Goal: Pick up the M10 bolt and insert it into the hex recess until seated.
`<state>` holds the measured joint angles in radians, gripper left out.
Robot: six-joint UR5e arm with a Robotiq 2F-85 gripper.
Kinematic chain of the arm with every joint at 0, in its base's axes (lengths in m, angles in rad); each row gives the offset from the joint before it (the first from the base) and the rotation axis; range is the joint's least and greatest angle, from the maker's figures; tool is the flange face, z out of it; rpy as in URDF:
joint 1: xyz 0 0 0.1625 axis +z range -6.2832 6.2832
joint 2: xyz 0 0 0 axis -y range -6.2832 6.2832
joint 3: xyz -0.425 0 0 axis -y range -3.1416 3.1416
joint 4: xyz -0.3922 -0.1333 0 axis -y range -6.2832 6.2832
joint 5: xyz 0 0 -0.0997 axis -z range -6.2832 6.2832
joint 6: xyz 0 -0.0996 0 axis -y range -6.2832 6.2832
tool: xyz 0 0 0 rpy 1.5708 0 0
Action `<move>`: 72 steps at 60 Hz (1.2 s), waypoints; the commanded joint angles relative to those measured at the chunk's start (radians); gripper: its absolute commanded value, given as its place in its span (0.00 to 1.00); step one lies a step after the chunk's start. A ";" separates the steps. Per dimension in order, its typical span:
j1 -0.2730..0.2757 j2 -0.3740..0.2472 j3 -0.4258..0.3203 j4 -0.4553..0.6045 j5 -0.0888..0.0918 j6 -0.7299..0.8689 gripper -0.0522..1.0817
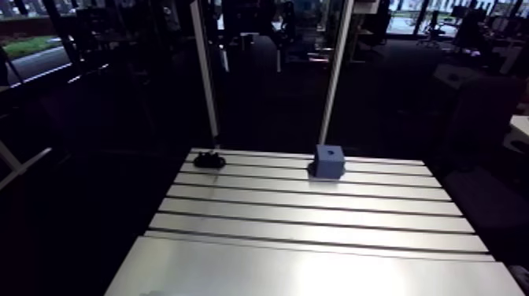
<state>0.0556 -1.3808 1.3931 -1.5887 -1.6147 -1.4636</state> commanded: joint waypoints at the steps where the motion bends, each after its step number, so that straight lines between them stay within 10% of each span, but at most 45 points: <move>1: 0.057 0.024 0.013 -0.092 -0.005 0.057 0.05; 28: 0.125 0.133 0.034 -0.231 -0.053 0.239 0.05; 72: 0.185 0.293 0.036 -0.491 -0.044 0.276 0.06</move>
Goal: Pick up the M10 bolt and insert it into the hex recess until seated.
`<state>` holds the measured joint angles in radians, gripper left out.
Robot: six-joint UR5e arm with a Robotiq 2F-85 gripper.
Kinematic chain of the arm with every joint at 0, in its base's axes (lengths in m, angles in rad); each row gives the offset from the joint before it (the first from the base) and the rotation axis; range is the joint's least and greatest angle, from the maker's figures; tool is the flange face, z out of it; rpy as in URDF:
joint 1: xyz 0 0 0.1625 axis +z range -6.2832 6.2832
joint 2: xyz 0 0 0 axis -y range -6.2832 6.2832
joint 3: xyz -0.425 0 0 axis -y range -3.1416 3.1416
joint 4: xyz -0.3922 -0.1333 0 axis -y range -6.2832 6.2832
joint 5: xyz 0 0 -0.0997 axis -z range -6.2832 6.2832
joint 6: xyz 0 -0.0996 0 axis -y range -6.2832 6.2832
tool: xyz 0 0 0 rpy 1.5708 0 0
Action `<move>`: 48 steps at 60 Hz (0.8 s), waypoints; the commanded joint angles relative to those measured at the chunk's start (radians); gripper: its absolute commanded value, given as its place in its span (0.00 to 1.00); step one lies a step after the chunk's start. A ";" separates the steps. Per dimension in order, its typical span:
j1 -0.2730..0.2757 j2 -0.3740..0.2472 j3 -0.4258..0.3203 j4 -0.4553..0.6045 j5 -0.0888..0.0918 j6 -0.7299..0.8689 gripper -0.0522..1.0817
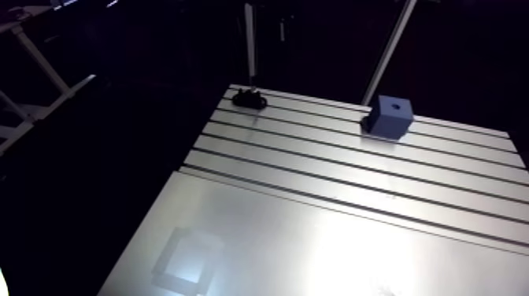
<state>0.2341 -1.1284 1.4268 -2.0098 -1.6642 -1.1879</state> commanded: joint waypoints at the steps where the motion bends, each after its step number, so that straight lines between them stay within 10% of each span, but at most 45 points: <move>1: 0.009 0.048 0.002 -0.084 0.005 0.000 0.06; 48: 0.024 0.124 0.037 -0.195 0.013 -0.014 0.37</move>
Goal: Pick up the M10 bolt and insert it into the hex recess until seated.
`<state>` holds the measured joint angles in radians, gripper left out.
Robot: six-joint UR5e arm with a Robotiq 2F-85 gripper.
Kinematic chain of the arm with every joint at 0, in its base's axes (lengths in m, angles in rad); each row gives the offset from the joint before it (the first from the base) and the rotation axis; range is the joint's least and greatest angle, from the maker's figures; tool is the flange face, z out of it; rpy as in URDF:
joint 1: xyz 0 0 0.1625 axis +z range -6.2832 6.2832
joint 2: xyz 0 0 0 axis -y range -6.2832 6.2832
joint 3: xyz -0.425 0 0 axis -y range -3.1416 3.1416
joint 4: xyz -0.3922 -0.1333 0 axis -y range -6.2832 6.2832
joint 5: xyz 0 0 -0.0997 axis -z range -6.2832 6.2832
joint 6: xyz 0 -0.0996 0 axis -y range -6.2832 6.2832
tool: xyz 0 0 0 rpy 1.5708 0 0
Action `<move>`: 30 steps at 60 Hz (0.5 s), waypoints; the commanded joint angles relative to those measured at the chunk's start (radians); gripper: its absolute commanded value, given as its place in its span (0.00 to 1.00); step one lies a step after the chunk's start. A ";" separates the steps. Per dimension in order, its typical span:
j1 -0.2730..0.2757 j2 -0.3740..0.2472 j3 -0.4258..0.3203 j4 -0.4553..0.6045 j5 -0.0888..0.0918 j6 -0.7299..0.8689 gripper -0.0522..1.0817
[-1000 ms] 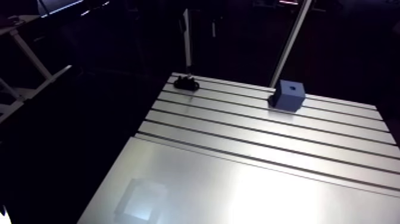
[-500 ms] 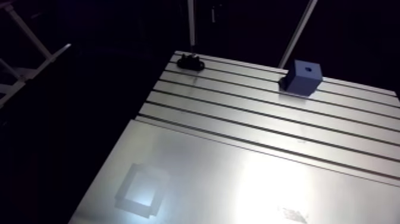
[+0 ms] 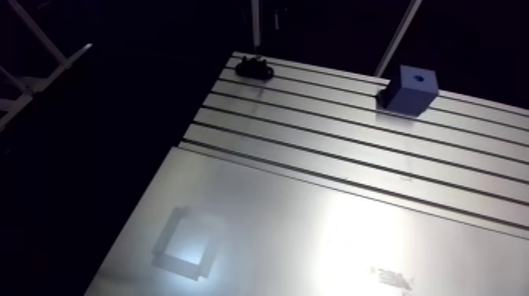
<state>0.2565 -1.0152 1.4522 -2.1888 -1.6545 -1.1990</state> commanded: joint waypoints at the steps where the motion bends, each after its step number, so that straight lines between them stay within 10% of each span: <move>1: 0.001 0.011 0.012 -0.016 0.003 -0.003 0.37; 30: 0.003 0.036 0.036 -0.062 0.023 -0.006 0.43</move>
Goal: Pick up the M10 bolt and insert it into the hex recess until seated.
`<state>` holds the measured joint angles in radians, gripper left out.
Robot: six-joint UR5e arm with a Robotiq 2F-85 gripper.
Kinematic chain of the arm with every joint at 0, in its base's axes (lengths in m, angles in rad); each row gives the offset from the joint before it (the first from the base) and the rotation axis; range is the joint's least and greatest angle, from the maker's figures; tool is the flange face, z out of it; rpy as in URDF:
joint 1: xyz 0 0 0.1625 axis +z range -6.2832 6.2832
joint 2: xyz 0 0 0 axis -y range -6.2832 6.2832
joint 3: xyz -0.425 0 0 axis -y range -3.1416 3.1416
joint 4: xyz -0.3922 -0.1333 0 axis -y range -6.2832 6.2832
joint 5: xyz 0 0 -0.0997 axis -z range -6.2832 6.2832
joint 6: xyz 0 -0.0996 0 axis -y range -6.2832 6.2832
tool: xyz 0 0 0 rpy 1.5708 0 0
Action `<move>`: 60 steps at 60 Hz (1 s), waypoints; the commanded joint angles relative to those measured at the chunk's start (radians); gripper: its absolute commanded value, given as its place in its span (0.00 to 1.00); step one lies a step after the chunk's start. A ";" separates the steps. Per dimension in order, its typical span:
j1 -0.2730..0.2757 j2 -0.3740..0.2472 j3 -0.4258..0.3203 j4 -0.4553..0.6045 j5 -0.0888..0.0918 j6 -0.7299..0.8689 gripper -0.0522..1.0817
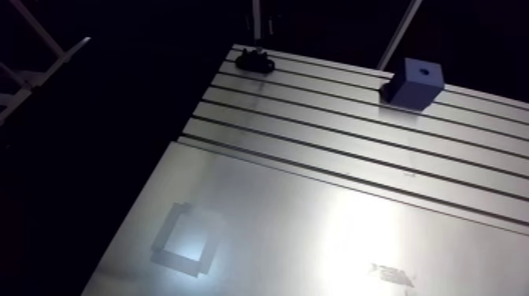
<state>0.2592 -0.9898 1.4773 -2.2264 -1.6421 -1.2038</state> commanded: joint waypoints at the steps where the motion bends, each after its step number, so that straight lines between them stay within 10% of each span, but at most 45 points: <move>1: 0.000 0.010 0.011 -0.026 0.011 -0.001 0.43; 45: 0.000 0.044 0.025 -0.060 0.012 -0.001 0.53; 60: 0.000 0.050 0.027 -0.080 0.038 -0.001 0.53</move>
<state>0.2593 -0.9442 1.5015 -2.2905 -1.6203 -1.2048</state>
